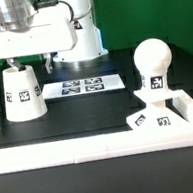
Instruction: Assemble lamp
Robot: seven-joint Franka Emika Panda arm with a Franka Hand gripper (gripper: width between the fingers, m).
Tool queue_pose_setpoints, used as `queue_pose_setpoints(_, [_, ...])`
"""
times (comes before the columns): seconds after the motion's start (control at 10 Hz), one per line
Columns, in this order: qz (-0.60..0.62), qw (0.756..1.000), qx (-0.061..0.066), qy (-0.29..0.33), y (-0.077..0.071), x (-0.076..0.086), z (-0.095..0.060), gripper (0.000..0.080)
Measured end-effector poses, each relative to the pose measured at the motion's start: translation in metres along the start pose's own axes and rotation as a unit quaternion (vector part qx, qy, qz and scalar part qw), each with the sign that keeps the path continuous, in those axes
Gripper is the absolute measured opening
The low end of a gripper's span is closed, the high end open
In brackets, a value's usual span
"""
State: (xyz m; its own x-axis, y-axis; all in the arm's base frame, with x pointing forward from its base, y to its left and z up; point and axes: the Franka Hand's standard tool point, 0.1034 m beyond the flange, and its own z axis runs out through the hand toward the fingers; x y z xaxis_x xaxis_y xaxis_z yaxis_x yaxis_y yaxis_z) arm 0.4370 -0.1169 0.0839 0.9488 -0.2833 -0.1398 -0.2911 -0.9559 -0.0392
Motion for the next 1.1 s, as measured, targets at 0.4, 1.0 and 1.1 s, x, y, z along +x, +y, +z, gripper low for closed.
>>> queue_pose_setpoints(0.4, [0.0, 1.0, 0.0, 0.002, -0.001, 0.001, -0.001, 0.0048])
queue_pose_setpoints(1.0, [-0.003, 1.0, 0.006, -0.007, -0.012, 0.002, -0.011, 0.0047])
queue_pose_setpoints(1.1, [-0.008, 1.0, 0.008, -0.005, -0.019, 0.004, -0.018, 0.0047])
